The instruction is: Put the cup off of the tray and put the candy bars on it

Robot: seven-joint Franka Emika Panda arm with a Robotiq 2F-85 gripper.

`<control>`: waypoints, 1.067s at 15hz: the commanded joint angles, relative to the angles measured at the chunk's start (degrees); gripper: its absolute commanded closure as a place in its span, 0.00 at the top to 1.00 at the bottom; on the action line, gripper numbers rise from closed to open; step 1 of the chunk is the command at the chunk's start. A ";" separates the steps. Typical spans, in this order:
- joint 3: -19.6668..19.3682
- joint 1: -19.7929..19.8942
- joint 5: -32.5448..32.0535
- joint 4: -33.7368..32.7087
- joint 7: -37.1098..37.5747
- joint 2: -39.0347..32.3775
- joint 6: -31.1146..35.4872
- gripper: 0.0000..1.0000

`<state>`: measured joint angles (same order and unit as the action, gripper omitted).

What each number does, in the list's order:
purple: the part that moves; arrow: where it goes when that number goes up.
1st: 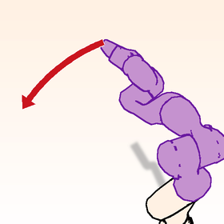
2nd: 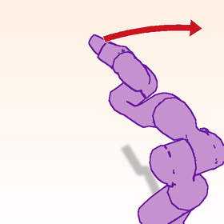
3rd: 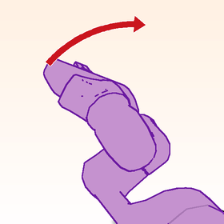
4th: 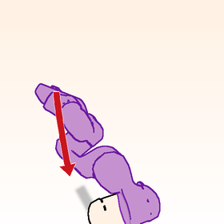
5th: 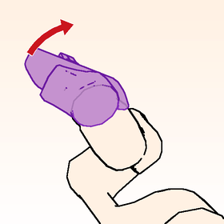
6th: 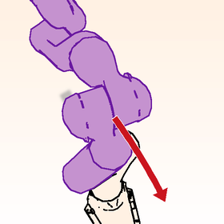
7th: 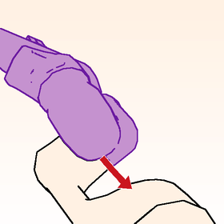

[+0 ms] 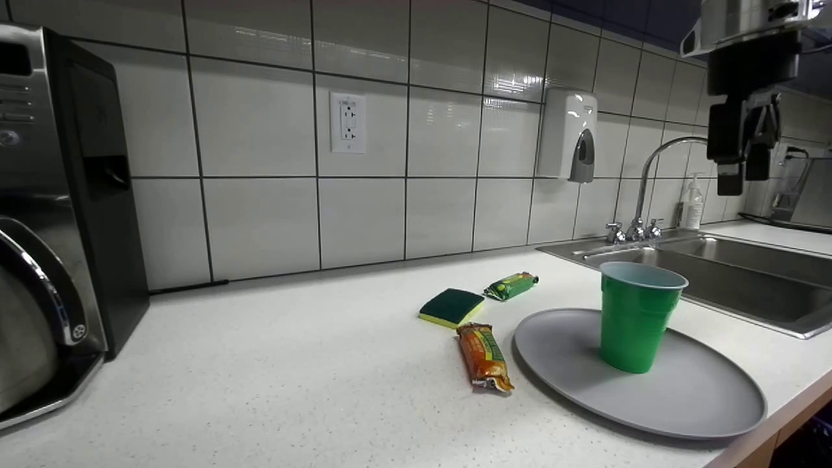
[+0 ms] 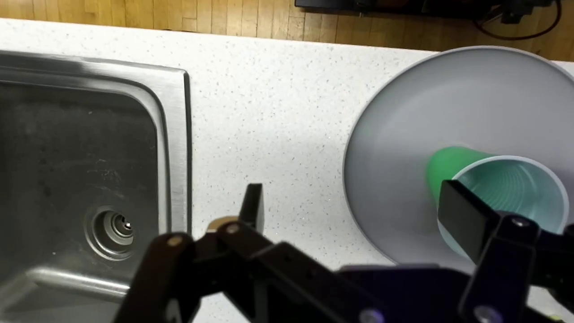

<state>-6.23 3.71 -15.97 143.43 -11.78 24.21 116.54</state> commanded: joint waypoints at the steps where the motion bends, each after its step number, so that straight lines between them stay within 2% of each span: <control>1: 1.34 0.02 0.80 1.39 3.38 1.51 1.42 1.00; 10: 2.22 -0.64 1.56 1.96 4.95 1.86 2.72 1.00; 16: 2.60 -0.84 2.17 4.35 5.17 4.61 1.91 1.00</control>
<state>-4.56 2.93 -14.73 145.38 -7.88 25.32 118.70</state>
